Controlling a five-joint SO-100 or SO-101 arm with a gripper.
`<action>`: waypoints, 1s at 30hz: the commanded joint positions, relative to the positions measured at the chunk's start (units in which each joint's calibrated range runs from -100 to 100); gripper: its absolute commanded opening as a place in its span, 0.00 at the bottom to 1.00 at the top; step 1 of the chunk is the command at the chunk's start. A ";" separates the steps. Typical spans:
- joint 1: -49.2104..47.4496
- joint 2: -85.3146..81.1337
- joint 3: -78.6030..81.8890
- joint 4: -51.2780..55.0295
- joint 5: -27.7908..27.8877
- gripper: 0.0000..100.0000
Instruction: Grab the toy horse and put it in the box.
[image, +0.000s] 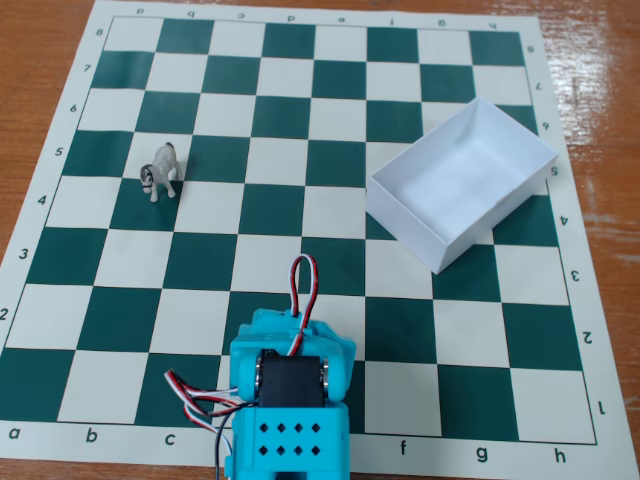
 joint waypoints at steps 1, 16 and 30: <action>-0.35 -0.24 0.36 0.27 0.16 0.28; -1.20 -0.24 0.36 0.27 0.16 0.28; -2.70 -0.24 0.36 0.27 -0.08 0.28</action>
